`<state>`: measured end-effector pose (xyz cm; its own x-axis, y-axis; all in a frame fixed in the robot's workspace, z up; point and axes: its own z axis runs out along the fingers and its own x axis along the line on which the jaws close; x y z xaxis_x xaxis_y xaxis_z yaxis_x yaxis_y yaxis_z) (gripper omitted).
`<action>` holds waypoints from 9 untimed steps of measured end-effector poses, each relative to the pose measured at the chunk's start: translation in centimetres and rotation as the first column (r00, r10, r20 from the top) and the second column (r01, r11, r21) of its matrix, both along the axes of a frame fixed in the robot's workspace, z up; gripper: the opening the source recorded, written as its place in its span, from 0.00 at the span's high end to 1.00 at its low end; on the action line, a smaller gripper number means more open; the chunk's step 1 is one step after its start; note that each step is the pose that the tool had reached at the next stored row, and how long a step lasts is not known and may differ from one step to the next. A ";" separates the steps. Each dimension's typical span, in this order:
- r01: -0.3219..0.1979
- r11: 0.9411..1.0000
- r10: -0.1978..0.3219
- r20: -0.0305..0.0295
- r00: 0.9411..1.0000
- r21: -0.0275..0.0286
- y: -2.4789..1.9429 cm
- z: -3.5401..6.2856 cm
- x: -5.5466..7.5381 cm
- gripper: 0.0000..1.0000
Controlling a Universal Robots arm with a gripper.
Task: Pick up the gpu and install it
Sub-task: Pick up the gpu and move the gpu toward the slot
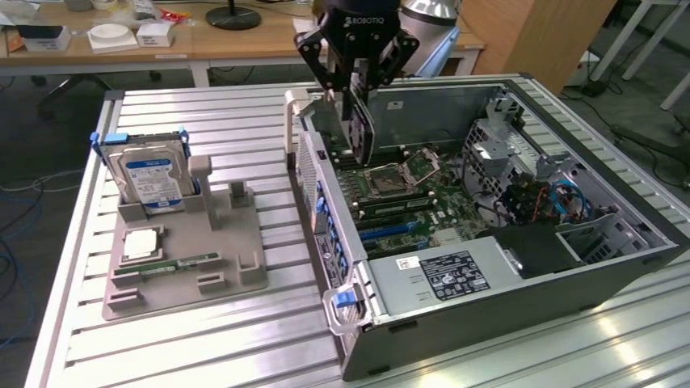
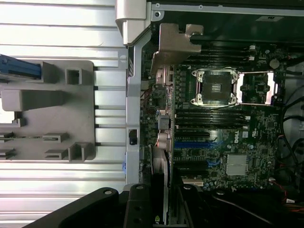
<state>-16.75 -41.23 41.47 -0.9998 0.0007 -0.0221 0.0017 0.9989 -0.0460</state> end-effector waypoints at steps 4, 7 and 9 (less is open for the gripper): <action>0.000 1.000 0.000 0.000 1.000 0.000 0.00 -0.01 0.4 0.74; 0.000 1.000 0.000 0.000 1.000 0.000 0.00 0.00 0.6 0.74; 0.000 1.000 0.000 0.000 1.000 0.000 0.00 0.00 0.8 0.74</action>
